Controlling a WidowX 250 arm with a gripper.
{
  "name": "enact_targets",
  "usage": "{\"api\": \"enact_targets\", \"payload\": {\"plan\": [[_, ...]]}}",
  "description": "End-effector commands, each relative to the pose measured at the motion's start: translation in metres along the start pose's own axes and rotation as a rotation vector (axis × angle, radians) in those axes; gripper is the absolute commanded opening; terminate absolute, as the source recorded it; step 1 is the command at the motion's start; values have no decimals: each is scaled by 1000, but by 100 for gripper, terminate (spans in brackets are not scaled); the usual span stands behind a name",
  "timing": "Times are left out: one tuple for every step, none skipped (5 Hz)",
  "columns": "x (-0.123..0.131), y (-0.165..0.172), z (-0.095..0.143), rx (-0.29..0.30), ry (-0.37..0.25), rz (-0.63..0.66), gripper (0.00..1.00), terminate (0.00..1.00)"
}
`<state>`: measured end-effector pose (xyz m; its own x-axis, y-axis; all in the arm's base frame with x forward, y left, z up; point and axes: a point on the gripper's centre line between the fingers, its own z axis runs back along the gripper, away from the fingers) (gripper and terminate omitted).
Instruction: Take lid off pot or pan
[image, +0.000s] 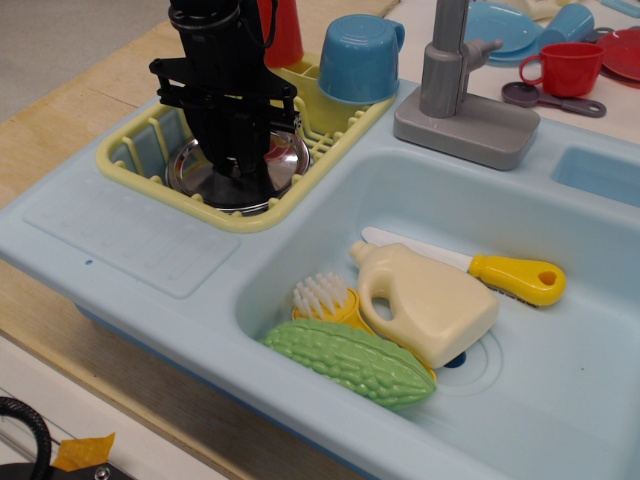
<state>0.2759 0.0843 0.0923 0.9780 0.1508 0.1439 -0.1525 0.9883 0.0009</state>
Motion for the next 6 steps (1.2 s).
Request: {"api": "enact_targets", "payload": {"plan": [[2,1,19,46,-38,-5,0,0],[-1,-10,44,118,-70,-6,0,0],[-15,-18,70,166,-105,47,0,0],[-37,-12,75,175,-57,155,0,0],[-57,-5,74,170,-23,236,0,0],[-74,3,67,146,-12,291,0,0]]}}
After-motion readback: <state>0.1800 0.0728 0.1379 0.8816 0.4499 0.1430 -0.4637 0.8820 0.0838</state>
